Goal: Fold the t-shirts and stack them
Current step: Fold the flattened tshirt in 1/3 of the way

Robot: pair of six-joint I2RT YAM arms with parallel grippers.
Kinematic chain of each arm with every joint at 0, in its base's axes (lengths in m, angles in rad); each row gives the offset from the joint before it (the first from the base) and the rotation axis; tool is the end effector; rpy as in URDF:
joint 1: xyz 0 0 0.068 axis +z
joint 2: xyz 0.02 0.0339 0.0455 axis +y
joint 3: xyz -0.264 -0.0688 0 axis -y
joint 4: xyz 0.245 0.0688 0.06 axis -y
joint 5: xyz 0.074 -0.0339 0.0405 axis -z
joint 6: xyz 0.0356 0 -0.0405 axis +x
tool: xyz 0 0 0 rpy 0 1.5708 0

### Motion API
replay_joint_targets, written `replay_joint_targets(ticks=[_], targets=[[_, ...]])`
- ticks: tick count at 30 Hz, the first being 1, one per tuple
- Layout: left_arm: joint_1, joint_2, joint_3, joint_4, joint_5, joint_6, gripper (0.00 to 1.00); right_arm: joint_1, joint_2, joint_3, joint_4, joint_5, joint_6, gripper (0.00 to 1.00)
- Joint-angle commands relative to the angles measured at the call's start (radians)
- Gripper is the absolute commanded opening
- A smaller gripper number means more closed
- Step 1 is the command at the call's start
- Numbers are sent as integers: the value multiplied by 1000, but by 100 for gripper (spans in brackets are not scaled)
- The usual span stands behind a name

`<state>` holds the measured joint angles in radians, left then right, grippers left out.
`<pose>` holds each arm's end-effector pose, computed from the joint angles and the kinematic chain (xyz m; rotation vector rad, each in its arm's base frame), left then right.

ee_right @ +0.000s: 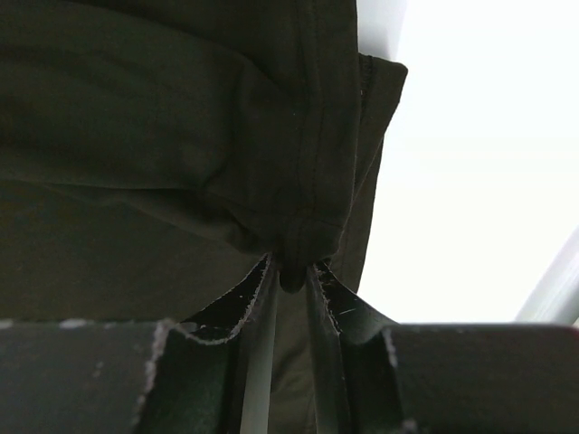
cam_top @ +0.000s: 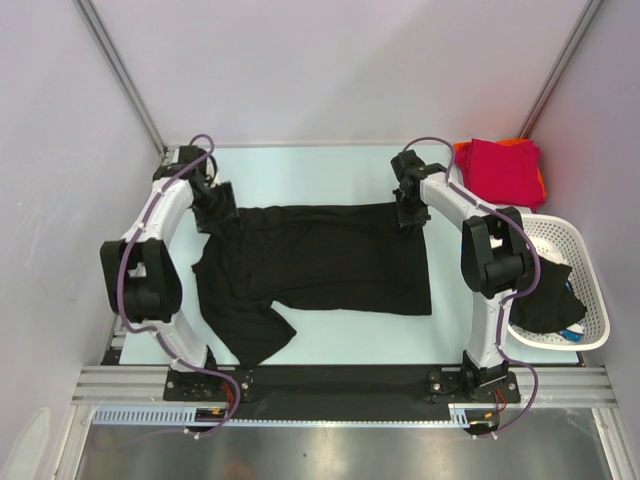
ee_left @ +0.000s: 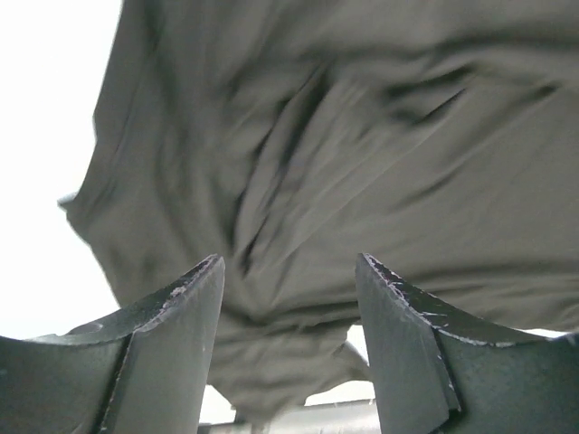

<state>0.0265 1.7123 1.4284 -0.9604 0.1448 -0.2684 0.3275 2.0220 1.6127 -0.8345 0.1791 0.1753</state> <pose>0.3443 0.0040 0.2604 -0.3815 2.7980 -0.2594 0.3986 0.1287 0.2054 -0.1702 2.7736 -0.1276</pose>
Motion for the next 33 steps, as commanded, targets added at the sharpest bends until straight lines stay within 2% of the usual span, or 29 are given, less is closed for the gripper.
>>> replay_joint_targets(ticks=[1,5,11,12,13,14,15,16,26,33], targets=[[-72,160,110,94,53,-8,65,5,-6,36,-6,23,-5,24],[-100,273,174,115,82,-3,65,5,-14,33,-9,30,-8,24],[-102,374,276,69,19,6,64,4,-23,26,-11,43,-8,24],[-103,386,285,69,25,14,60,2,-23,23,-9,43,-8,24],[-103,391,291,66,29,15,54,2,-25,23,-9,42,-8,24],[-103,391,291,65,32,15,42,1,-22,23,-9,42,-8,24],[-103,388,297,63,32,17,12,2,-22,24,-11,43,-10,24],[-103,383,299,60,30,17,0,1,-22,24,-8,43,-10,24],[-149,279,248,3,119,84,0,-4,-3,36,-6,31,-13,24],[-218,244,110,-18,145,110,0,-1,11,47,-8,23,-14,24]])
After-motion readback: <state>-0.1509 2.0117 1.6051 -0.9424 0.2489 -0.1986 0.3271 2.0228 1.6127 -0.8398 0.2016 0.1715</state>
